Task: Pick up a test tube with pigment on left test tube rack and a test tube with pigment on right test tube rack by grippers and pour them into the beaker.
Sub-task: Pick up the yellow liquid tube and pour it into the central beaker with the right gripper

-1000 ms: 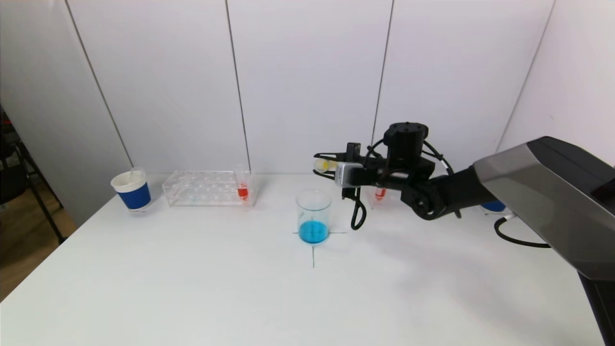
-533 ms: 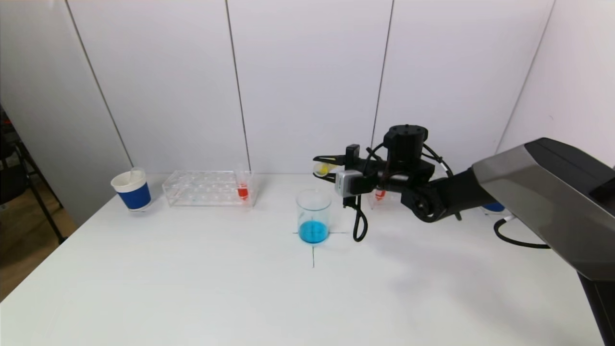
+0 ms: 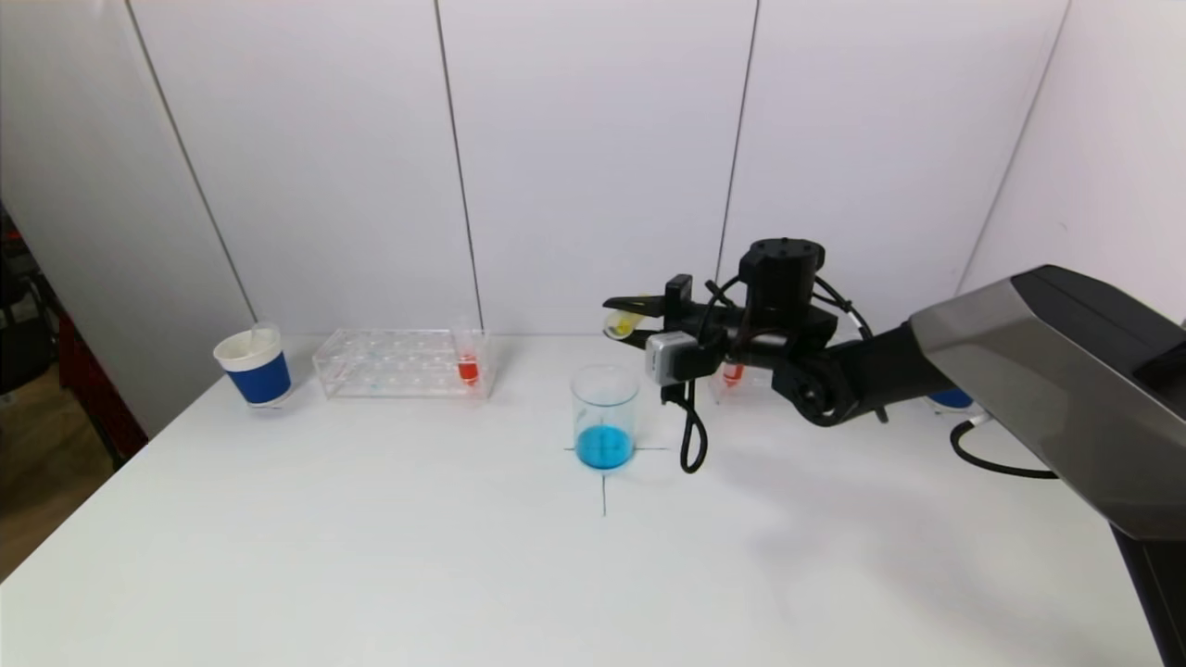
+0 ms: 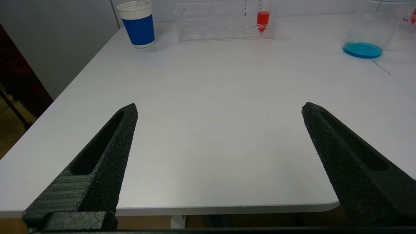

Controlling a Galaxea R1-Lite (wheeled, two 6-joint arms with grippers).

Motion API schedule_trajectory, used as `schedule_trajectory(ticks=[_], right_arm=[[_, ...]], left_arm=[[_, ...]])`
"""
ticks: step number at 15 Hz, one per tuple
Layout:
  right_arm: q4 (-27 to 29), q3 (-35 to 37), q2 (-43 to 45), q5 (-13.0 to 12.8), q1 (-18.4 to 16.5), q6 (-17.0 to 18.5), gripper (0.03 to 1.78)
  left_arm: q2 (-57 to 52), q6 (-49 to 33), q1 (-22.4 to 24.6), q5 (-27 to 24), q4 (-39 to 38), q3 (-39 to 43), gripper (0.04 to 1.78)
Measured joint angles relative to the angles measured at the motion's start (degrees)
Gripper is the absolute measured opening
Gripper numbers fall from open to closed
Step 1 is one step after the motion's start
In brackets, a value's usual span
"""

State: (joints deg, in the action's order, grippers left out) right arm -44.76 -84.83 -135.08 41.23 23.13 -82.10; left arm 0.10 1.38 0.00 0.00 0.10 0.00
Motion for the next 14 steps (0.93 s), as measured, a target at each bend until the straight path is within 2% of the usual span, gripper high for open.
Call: schedule_trajectory(ticks=[14], right_arm=[[0.2,-1.2,-0.3,-0.3,0.1,-8.0,0.51]], left_arm=[[0.0,0.0,0.0,0.0,0.0,0.0,1.76]])
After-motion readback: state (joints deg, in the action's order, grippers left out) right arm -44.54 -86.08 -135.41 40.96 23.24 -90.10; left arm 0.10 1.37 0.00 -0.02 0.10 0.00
